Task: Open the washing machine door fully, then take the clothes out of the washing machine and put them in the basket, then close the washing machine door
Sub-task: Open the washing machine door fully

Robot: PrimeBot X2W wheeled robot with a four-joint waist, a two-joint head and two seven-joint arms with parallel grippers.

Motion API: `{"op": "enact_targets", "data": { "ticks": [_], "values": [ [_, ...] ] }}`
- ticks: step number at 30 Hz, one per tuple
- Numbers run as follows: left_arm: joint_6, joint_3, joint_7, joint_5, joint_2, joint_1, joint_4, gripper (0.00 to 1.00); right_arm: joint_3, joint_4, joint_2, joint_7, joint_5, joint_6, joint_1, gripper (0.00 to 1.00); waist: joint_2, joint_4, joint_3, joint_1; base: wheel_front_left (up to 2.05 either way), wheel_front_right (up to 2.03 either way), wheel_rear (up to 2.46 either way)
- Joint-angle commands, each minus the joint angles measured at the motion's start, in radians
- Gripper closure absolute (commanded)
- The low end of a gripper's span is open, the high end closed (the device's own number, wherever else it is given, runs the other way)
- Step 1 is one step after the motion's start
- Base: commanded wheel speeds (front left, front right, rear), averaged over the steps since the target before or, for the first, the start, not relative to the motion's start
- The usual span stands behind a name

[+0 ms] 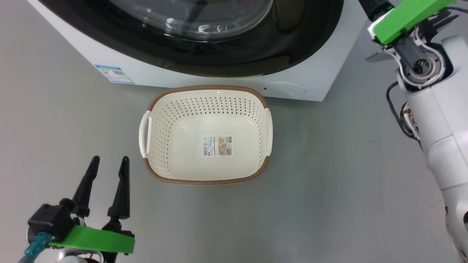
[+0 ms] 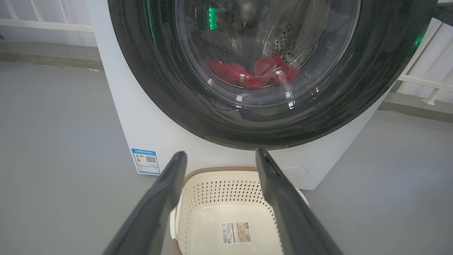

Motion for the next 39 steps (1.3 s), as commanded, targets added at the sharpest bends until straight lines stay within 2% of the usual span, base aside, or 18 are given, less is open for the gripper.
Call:
{"op": "enact_targets", "data": {
  "ticks": [1, 11, 20, 28, 39],
  "values": [
    [-0.003, 0.031, -0.012, -0.009, 0.033, -0.035, -0.017, 0.00, 0.018, -0.012, 0.015, 0.029, 0.028, 0.002, -0.029, 1.00, -0.0001, 0.005, 0.007, -0.0001, 0.00, 0.00, 0.00],
    [-0.003, 0.007, -0.012, -0.018, 0.033, -0.058, -0.012, 0.00, 0.015, 0.081, 0.004, 0.181, 0.162, 0.002, -0.104, 1.00, -0.0001, 0.031, 0.034, -0.0001, 0.00, 0.00, 0.00],
    [-0.003, -0.006, -0.012, -0.018, 0.024, -0.054, -0.005, 0.00, 0.005, 0.111, 0.016, 0.296, 0.252, 0.002, -0.096, 1.00, -0.0001, 0.043, 0.021, -0.0001, 0.00, 0.00, 0.00],
    [-0.003, -0.012, -0.012, -0.014, 0.016, -0.053, -0.005, 0.00, 0.020, 0.091, 0.026, 0.383, 0.291, 0.002, -0.068, 1.00, -0.0001, 0.038, 0.007, -0.0001, 0.00, 0.00, 0.00],
    [-0.003, -0.016, -0.012, 0.002, 0.007, -0.020, 0.007, 0.00, 0.065, 0.024, 0.025, 0.430, 0.293, 0.002, 0.041, 1.00, -0.0001, 0.028, -0.068, -0.0001, 0.00, 0.00, 0.00]
  ]
}}
